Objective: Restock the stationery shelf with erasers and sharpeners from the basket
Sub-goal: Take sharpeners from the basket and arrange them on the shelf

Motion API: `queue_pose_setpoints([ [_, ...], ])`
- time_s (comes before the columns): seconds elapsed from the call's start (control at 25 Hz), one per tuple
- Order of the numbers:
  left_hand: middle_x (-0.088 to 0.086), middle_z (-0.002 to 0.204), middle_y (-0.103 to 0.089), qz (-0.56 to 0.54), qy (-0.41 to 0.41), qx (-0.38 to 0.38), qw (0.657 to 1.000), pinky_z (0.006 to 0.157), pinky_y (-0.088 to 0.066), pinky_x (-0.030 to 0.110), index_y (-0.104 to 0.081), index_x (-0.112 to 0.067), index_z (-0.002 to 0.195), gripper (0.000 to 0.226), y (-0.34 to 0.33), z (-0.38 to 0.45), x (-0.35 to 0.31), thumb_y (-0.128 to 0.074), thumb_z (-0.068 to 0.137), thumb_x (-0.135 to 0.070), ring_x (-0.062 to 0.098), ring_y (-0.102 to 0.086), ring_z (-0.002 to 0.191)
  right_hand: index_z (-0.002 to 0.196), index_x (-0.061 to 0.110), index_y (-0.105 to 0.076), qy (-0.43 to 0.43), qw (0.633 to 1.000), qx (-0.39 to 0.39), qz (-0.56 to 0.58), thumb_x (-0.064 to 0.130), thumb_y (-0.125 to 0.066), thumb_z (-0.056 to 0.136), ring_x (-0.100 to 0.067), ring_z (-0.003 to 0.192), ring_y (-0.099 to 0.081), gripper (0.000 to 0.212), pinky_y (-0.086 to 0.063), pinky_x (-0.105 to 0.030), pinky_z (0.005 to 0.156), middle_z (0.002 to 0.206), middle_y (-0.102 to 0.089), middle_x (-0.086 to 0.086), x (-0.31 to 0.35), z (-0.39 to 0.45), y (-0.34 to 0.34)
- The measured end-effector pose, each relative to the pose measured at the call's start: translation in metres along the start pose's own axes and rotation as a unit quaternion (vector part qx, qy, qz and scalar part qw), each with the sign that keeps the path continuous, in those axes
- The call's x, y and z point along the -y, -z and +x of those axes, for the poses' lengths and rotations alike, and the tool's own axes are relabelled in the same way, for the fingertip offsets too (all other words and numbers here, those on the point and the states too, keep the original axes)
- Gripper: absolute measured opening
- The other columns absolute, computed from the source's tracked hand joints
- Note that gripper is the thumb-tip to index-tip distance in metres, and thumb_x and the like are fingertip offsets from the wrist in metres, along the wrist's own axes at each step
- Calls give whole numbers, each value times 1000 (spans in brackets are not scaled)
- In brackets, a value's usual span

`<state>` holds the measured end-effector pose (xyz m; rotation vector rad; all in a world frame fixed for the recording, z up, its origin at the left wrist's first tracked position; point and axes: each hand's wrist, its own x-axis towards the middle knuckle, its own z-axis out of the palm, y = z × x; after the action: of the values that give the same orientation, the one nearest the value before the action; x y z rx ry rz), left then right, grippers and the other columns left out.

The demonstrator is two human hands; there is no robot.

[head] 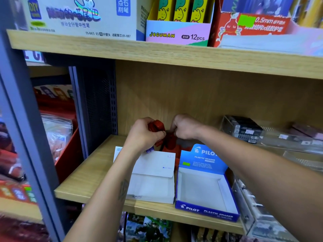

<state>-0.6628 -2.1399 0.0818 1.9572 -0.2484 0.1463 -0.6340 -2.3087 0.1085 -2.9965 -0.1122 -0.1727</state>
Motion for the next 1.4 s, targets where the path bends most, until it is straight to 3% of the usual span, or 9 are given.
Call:
queue_pose_setpoints([
  [0.16, 13, 75, -68, -13, -4, -2, 1000, 38, -42, 22, -66, -19, 99, 24, -3, -3, 3, -79, 79, -22, 20, -55, 37, 128, 19, -65, 8, 997, 8, 73, 4, -56, 93, -14, 116, -60, 39, -45, -17, 92, 121, -66, 3, -5, -15, 15],
  [0.32, 11, 75, -68, -26, -8, -31, 999, 38, -40, 21, -65, -19, 101, 28, -3, -3, 3, -80, 78, -22, 19, -57, 44, 113, 18, -73, 6, 985, -39, 166, 7, -64, 92, -12, 104, -65, 25, -46, -16, 84, 117, -70, -1, 6, -21, 25],
  [0.44, 5, 71, -68, -20, -30, -36, 999, 41, -42, 22, -65, -21, 96, 28, -6, -1, 5, -82, 74, -25, 17, -58, 46, 109, 19, -71, 1, 924, 34, 381, 13, -64, 93, -15, 90, -69, 19, -58, -28, 83, 109, -72, -10, 17, -29, 26],
  [0.56, 3, 72, -67, 11, -45, -48, 998, 42, -44, 23, -65, -22, 94, 28, -6, 0, 7, -81, 72, -27, 17, -59, 53, 114, 12, -71, 1, 872, 106, 477, 17, -71, 89, -23, 105, -70, 26, -58, -37, 91, 115, -71, -12, 10, -33, 29],
  [0.72, 1, 74, -67, 21, -63, -32, 997, 39, -43, 21, -65, -23, 94, 24, -8, -2, 5, -78, 74, -22, 18, -60, 55, 112, 8, -69, 21, 898, 81, 433, 9, -80, 80, -21, 102, -69, 34, -60, -35, 86, 105, -72, -10, 7, -31, 26],
  [0.84, 4, 78, -64, -62, -23, -26, 998, 39, -40, 22, -64, -21, 101, 30, -4, -2, 5, -79, 77, -13, 22, -55, 46, 107, 5, -68, 0, 891, 20, 454, -6, -70, 82, -24, 101, -70, 28, -61, -35, 84, 107, -68, -15, 1, -29, 27],
  [1.04, 13, 81, -66, -197, 30, -13, 980, 44, -44, 24, -69, -11, 102, 23, -2, -2, 2, -79, 81, -11, 27, -64, 62, 102, 0, -57, -15, 801, 16, 599, -17, -65, 79, -34, 102, -69, 30, -60, -44, 83, 109, -63, -26, -11, -34, 28],
  [1.2, 10, 87, -68, -254, 28, -31, 966, 50, -51, 23, -70, -7, 99, 24, -6, -4, -1, -82, 78, -7, 20, -67, 71, 112, 16, -63, 45, 924, 44, 378, 0, -79, 74, -26, 99, -71, 43, -56, -46, 93, 100, -73, -11, -16, -36, 25],
  [1.4, 9, 87, -65, -153, 2, -29, 988, 43, -47, 25, -69, -17, 96, 22, -10, -6, -3, -80, 78, -12, 19, -62, 60, 127, 30, -56, 126, 960, 43, 245, 10, -81, 78, -11, 72, -67, 58, -55, -27, 74, 107, -67, -6, -7, -35, 25],
])
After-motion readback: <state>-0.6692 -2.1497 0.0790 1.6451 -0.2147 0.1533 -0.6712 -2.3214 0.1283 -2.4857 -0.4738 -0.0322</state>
